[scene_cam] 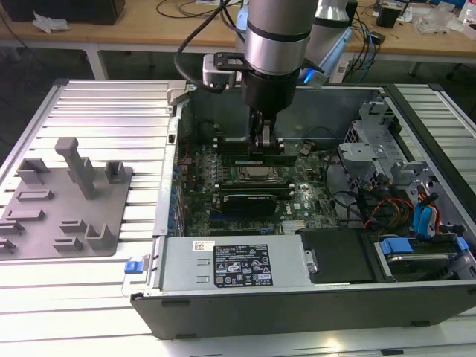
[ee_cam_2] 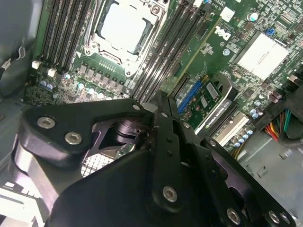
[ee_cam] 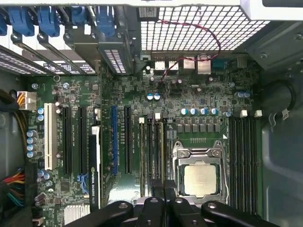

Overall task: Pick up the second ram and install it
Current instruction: 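Pick up the second ram and move it above second insertion slot, then insert the second ram into the second slot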

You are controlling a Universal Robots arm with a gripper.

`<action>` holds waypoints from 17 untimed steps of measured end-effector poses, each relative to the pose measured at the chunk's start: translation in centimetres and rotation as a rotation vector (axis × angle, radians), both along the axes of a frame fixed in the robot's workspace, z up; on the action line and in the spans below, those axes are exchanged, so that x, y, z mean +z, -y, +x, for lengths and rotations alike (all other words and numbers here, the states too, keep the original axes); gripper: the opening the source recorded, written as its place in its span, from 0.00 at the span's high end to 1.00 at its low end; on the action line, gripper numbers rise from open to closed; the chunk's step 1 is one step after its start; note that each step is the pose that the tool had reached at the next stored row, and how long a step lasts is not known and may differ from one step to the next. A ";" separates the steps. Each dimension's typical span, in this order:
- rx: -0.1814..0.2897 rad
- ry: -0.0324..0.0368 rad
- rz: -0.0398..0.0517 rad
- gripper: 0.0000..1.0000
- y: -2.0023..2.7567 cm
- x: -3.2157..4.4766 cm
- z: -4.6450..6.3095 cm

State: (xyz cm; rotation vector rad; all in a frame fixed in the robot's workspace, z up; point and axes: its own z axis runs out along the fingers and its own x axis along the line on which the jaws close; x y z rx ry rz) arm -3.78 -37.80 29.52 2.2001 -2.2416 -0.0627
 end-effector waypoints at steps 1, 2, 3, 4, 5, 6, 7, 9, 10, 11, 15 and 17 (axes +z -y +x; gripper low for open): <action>0.000 0.0001 0.0006 0.91 -0.05 -0.08 0.0; 0.000 0.0000 0.0004 0.91 -0.05 -0.08 0.0; 0.000 0.0000 0.0004 0.91 -0.05 -0.08 0.0; 0.000 0.0001 0.0004 0.91 -0.05 -0.10 0.0; 0.000 0.0000 0.0005 0.91 -0.05 -0.10 0.0; 0.000 0.0000 0.0004 0.91 -0.05 -0.10 0.0; 0.000 0.0000 0.0005 0.91 -0.05 -0.11 0.0; 0.000 0.0001 0.0005 0.91 -0.05 -0.11 0.0; 0.000 0.0001 0.0005 0.91 -0.05 -0.12 0.0; 0.000 0.0000 0.0004 0.91 -0.05 -0.12 0.0; 0.000 0.0003 0.0006 0.91 -0.14 -0.24 0.0; 0.000 0.0005 0.0011 0.91 -0.16 -0.47 0.0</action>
